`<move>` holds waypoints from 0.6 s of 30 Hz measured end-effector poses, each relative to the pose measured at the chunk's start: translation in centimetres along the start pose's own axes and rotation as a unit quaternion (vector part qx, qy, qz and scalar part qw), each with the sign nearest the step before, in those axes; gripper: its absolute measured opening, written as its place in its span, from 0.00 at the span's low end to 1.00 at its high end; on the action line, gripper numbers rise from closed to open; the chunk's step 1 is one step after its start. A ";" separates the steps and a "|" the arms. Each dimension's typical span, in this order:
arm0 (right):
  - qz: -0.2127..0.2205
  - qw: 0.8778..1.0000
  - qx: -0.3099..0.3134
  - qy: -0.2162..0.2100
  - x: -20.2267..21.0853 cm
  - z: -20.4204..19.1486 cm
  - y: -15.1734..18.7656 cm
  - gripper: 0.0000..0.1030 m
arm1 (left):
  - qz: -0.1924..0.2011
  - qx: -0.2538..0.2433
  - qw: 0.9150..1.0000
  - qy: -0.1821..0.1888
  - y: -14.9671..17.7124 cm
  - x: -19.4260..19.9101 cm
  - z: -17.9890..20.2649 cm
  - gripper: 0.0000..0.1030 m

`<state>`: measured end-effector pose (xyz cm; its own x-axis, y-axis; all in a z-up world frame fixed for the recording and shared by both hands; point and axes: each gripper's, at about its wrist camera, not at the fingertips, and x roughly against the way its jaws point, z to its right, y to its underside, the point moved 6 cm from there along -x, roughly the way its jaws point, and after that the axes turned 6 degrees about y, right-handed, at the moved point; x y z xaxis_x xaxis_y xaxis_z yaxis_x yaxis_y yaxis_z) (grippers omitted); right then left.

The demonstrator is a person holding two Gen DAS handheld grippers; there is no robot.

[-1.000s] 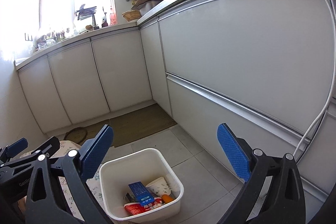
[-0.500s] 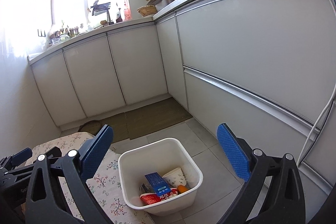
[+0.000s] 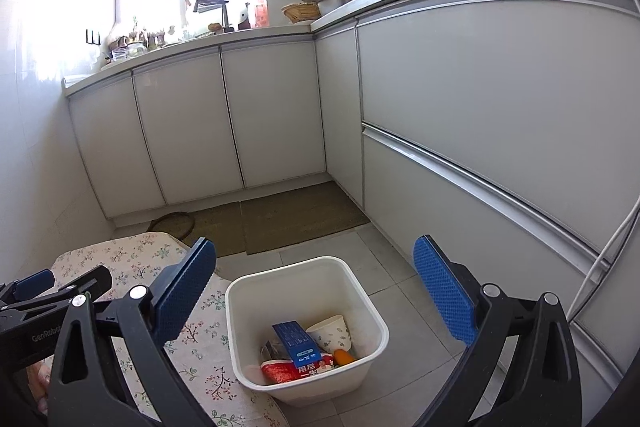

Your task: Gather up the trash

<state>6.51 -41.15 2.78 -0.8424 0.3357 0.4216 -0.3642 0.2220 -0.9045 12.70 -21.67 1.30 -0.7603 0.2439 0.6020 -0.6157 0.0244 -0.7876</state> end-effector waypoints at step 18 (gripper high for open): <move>-0.009 1.000 0.021 -0.006 -0.6 -1.1 0.4 0.93 | 0.007 0.011 1.000 -0.012 -0.5 -0.1 -0.9 0.93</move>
<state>7.28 -40.25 2.27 -0.8405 0.3200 0.4373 -0.3955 0.1893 -0.8987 13.28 -20.81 1.47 -0.7731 0.2206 0.5947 -0.6096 0.0005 -0.7927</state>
